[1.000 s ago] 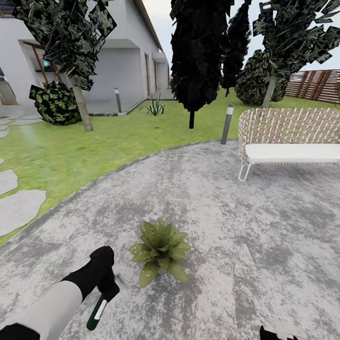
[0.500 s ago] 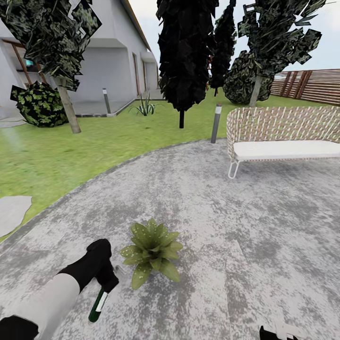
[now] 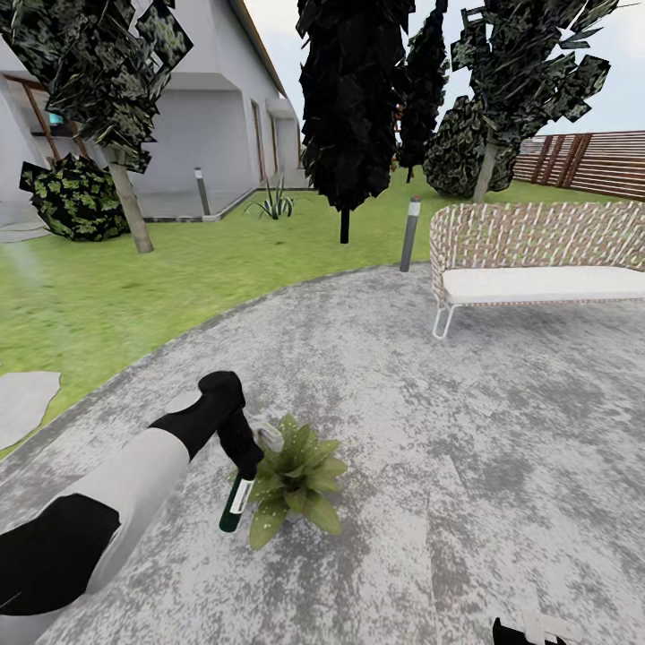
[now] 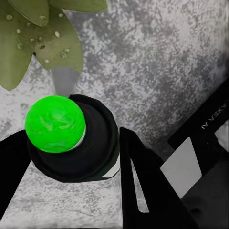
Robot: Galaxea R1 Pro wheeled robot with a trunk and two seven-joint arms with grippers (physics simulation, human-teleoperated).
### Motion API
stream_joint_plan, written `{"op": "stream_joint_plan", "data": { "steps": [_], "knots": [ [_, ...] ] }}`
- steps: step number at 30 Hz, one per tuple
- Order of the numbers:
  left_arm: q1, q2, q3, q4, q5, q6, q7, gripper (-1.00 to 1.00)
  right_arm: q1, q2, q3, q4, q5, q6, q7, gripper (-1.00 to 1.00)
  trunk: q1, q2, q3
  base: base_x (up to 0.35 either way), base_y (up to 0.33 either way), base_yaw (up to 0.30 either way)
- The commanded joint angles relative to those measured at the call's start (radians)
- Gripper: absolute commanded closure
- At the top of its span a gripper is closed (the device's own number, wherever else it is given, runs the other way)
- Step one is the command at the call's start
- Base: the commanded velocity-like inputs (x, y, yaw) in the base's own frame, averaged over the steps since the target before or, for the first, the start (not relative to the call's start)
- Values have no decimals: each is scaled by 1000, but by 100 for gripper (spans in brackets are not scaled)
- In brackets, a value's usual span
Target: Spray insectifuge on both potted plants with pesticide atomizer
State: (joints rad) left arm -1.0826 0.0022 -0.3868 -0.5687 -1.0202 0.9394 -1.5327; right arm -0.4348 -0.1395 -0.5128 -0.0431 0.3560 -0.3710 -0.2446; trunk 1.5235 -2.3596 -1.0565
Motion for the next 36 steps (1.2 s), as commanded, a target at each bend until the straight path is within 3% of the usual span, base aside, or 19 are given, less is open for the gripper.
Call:
{"op": "stream_joint_plan", "data": {
  "steps": [1, 5, 8, 12, 20, 22, 36],
  "knots": [
    [-3, 2, -6, 0, -13, 7, -38, 100, -1, 0, -7, 2, 11, -3, -4, -100, 0, 0, -1, 0, 0, 0],
    [9, 15, -51, 1, -29, -2, -38, 100, -1, 0, -7, 2, 10, -3, -4, -100, 0, 0, -1, 0, 0, 0],
    [12, 27, -63, 1, -32, -5, -38, 100, -1, 0, -7, 2, 11, -3, -4, -100, 0, 0, -1, 0, 0, 0],
    [13, 34, -66, 0, -32, -5, -38, 100, -1, 0, -7, 2, 11, -3, -4, -100, 0, 0, -1, 0, 0, 0],
    [-2, 5, -70, -17, -35, -4, -38, 100, -1, -4, -7, 2, 11, -4, -4, -100, 0, 0, -1, 0, 0, 0],
    [-2, 16, -72, -17, -39, -4, -38, 100, -1, -3, -7, 1, 10, -4, -4, -100, 0, 0, -1, 0, 0, 0],
    [-3, 19, -69, -17, -38, 0, -38, 100, -1, -1, -7, -1, 9, -5, -4, -100, 0, 0, -1, 35, -255, 0]
  ]
}}
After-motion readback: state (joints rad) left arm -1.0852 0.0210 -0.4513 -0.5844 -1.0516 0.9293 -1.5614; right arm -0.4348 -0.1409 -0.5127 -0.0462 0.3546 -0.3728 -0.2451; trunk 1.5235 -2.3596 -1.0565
